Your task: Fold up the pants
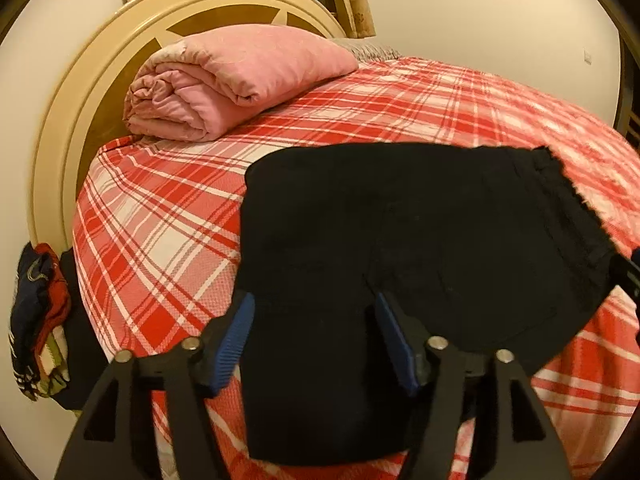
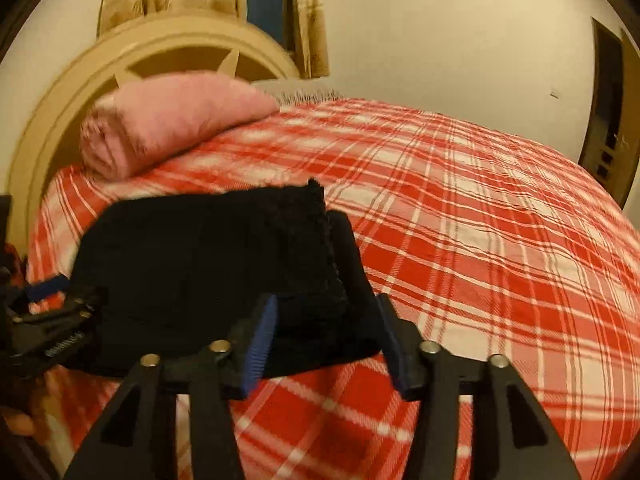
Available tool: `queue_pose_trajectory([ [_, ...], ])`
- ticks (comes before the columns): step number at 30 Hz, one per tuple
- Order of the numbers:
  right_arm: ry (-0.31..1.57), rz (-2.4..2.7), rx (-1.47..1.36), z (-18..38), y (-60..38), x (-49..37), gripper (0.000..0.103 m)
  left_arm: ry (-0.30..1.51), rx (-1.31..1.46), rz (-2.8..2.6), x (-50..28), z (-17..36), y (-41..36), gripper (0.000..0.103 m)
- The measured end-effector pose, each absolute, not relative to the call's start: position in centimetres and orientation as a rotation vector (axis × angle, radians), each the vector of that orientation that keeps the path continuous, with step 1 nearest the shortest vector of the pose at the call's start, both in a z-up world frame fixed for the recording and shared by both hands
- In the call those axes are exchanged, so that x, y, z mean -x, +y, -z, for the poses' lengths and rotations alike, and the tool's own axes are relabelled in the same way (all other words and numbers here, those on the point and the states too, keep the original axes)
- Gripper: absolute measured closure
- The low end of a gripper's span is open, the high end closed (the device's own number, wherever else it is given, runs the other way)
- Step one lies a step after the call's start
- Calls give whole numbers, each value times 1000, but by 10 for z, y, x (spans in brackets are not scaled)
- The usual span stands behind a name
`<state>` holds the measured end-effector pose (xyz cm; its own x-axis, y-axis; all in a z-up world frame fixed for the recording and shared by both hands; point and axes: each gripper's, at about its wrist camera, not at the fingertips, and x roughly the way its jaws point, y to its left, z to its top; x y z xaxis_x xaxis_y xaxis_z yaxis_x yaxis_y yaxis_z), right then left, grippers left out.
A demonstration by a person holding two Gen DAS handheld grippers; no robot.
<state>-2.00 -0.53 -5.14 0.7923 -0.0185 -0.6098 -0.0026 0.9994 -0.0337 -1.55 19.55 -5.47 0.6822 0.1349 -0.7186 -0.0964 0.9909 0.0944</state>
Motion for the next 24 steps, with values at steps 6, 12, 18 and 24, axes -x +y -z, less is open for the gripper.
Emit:
queue_pose_trajectory([
  [6, 667, 24, -21, 41, -10, 55, 46, 774, -53, -94, 33, 35, 185, 16],
  [12, 624, 43, -54, 28, -18, 83, 45, 731, -39, -62, 53, 16, 180, 4],
  [18, 577, 75, -96, 17, -20, 105, 45, 724, -47, -42, 70, 6, 177, 3],
  [24, 557, 110, -116, 12, -26, 126, 39, 726, -33, -2, 84, 3, 170, 3],
])
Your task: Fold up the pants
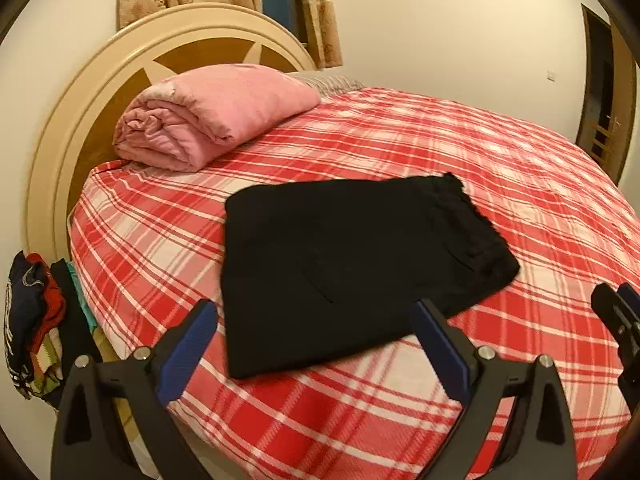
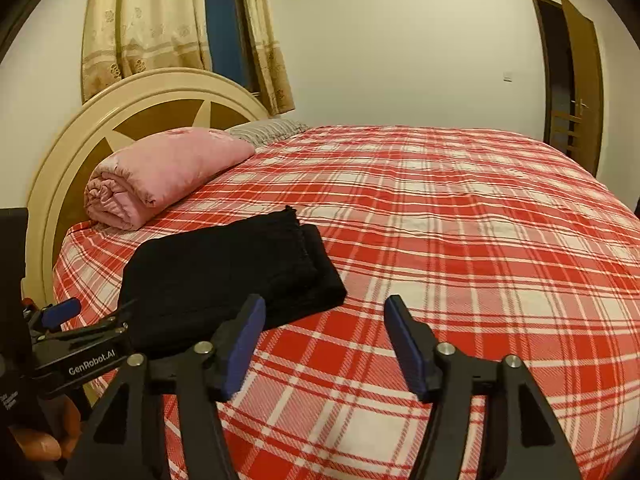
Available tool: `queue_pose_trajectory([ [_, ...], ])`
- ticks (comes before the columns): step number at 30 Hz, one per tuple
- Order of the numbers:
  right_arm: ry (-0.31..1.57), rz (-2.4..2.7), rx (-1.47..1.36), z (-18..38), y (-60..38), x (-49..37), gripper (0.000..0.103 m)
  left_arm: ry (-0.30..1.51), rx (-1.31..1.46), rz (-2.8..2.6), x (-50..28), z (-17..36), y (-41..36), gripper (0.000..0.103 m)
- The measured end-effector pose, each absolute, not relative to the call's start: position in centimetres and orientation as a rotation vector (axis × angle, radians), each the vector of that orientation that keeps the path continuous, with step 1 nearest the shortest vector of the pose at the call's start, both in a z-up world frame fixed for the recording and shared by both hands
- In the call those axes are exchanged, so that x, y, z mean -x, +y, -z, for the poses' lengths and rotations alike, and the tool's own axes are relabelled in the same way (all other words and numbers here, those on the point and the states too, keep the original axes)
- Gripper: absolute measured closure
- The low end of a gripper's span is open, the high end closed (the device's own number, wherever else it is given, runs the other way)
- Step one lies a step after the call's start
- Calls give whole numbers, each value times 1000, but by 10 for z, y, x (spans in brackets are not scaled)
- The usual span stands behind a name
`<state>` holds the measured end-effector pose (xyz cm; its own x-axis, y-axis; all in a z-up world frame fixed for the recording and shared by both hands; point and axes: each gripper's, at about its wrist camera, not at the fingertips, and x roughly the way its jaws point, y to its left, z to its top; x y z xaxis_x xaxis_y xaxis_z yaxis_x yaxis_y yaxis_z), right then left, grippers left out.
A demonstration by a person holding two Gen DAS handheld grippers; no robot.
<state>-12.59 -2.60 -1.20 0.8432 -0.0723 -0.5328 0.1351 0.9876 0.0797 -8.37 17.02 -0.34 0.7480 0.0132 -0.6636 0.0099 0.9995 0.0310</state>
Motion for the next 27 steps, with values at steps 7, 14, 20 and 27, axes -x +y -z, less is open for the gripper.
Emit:
queue_pose_trajectory([
  [7, 489, 148, -157, -7, -37, 156, 38, 690, -53, 50, 104, -10, 156, 2],
  [14, 367, 163, -161, -40, -32, 191, 36, 623, -69, 48, 131, -30, 155, 0],
  [20, 291, 192, -160, -58, -28, 217, 30, 575, -79, 73, 150, -44, 155, 0],
  [27, 260, 207, -132, -67, -25, 237, 29, 522, -73, 100, 168, -58, 153, 0],
])
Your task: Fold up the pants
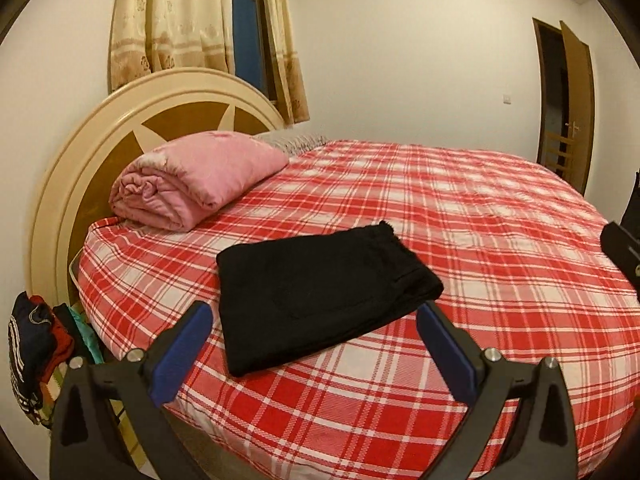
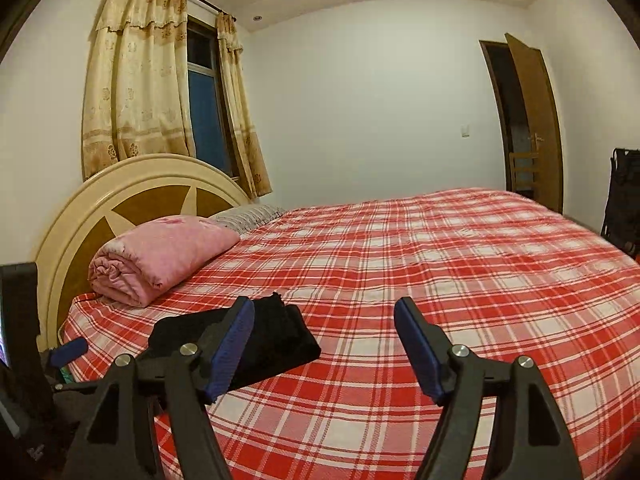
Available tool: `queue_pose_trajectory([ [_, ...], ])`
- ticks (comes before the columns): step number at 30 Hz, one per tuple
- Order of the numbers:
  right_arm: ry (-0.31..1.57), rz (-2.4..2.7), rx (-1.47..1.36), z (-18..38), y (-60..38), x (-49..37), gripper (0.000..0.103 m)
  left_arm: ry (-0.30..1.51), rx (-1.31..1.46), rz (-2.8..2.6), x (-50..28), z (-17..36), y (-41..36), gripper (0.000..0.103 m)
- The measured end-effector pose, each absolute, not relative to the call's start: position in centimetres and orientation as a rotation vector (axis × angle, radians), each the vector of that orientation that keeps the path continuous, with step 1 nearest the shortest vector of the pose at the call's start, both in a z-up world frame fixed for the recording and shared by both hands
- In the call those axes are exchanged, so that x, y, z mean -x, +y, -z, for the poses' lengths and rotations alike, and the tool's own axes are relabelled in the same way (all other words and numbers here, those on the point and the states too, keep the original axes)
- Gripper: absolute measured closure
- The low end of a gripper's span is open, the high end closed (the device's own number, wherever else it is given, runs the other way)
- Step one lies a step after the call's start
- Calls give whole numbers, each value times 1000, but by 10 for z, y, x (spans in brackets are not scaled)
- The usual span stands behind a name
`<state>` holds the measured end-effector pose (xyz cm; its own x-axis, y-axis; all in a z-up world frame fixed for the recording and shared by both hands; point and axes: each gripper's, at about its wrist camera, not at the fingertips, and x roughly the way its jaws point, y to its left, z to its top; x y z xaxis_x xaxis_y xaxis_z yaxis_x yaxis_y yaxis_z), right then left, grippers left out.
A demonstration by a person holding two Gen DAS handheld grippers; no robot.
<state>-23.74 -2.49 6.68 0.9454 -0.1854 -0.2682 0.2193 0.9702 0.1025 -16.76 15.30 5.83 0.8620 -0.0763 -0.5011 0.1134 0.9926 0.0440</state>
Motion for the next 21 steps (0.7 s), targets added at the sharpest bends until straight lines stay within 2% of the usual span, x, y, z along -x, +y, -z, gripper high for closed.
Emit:
queue_pose_trajectory([
  [21, 249, 174, -99, -66, -16, 243, 29, 505, -46, 82, 177, -63, 162, 0],
])
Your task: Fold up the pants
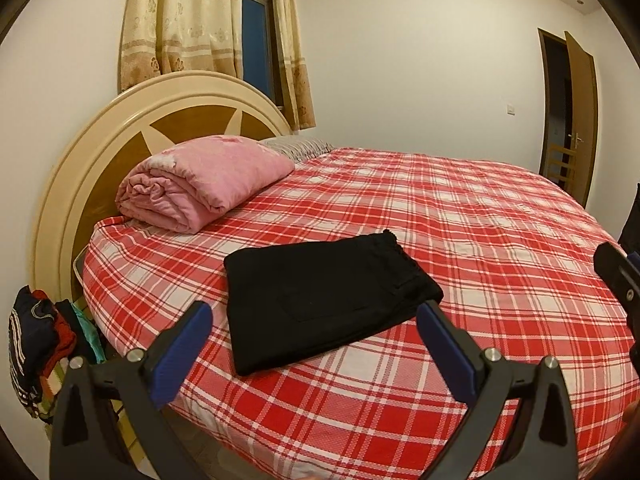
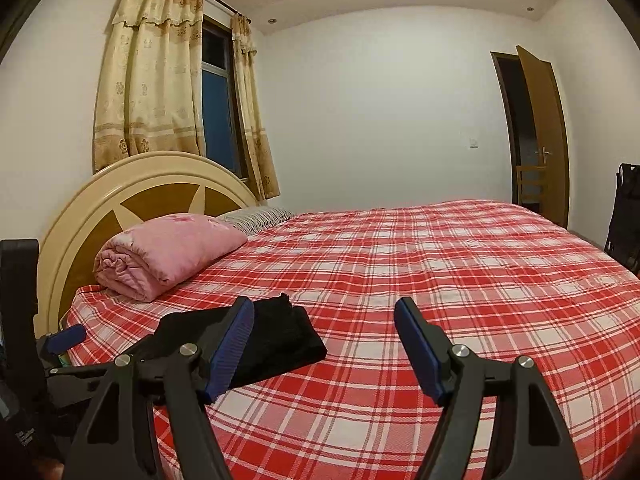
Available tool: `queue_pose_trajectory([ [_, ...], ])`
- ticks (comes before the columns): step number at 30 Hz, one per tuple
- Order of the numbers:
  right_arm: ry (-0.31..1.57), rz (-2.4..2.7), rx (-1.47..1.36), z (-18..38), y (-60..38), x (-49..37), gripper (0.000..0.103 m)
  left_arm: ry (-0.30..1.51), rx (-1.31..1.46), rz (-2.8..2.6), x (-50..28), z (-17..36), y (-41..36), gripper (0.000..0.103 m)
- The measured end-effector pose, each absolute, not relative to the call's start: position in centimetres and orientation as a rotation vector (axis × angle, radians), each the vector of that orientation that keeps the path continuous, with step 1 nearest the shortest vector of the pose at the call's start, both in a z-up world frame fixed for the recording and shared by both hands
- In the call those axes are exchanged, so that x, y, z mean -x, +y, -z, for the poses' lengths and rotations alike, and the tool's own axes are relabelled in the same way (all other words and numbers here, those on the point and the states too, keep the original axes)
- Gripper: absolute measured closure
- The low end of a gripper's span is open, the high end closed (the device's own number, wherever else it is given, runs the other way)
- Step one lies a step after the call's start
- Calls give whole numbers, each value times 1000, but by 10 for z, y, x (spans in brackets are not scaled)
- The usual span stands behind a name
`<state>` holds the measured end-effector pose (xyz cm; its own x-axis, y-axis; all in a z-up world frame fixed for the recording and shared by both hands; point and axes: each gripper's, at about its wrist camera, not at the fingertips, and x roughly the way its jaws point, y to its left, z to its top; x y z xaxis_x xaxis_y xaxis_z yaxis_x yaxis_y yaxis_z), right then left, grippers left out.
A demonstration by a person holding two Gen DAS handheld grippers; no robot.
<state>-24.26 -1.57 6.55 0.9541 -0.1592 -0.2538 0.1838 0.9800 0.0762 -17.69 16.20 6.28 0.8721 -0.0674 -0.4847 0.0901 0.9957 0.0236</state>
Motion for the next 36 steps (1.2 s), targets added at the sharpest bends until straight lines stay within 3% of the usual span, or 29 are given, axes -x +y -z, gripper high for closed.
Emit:
queue_pose_trajectory([
  [36, 253, 174, -100, -62, -13, 242, 29, 522, -66, 67, 175, -58, 160, 0],
])
